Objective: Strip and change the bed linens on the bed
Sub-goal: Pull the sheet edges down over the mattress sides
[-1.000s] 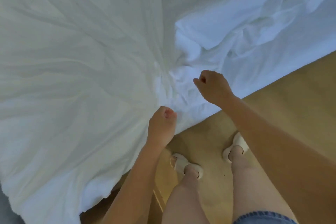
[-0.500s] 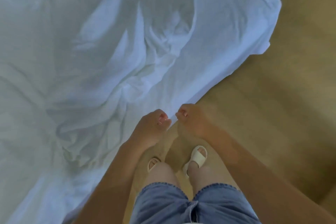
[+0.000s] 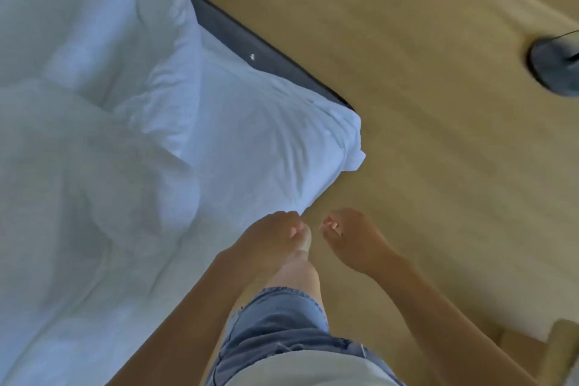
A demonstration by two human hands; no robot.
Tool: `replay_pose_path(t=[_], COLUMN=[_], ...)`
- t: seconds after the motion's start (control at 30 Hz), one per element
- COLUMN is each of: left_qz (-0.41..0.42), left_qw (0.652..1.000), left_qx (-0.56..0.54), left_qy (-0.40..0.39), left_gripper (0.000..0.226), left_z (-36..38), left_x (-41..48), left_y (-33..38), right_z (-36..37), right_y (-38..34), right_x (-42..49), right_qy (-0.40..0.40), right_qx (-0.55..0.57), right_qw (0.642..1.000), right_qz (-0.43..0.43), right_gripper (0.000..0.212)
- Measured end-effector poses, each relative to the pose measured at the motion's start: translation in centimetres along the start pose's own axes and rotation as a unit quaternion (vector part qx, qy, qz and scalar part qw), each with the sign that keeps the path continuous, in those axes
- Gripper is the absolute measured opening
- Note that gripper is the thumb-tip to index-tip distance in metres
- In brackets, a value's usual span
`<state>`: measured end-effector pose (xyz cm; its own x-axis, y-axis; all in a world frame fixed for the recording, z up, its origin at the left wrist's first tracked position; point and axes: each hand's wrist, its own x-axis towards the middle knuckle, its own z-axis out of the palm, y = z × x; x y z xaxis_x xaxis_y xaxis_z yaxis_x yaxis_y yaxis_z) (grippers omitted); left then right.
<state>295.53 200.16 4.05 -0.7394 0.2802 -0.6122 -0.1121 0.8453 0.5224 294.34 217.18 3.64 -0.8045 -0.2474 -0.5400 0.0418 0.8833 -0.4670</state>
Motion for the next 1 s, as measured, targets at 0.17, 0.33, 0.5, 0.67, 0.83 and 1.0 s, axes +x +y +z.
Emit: replay_pose_path(t=[0.17,0.33,0.5,0.67,0.83,1.0], left_qz=[-0.020,-0.039,-0.097,-0.237,-0.315,-0.363], left_qw=[1.000,0.998,0.988,0.937,0.893,0.865], left_qx=[-0.004,-0.018,-0.059,-0.182,-0.262,-0.288], left_qy=[-0.004,0.047,0.109,0.178,0.187,0.194], left_gripper=[0.030,0.035,0.024,0.015,0.022,0.017], left_z=[-9.2,-17.7,-22.8,-27.1,-33.2,-38.2], left_x=[9.5,18.7,30.0,41.8,47.9,50.6], left_y=[2.9,5.4,6.3,8.1,12.5,12.4], right_z=[-10.3,-19.4,-27.5,-37.4,-46.5,-48.8], right_y=[0.3,0.9,2.7,4.6,1.5,-5.3], right_x=[10.1,20.6,33.2,46.2,56.8,66.1], right_qy=[-0.003,-0.001,-0.050,-0.160,-0.185,-0.222], right_qx=[-0.022,-0.038,-0.185,-0.270,-0.352,-0.341], right_qw=[0.999,0.997,0.972,0.917,0.862,0.834], right_qz=[-0.049,-0.070,-0.139,-0.245,-0.315,-0.372], right_gripper=[0.029,0.026,0.026,0.025,0.032,0.019])
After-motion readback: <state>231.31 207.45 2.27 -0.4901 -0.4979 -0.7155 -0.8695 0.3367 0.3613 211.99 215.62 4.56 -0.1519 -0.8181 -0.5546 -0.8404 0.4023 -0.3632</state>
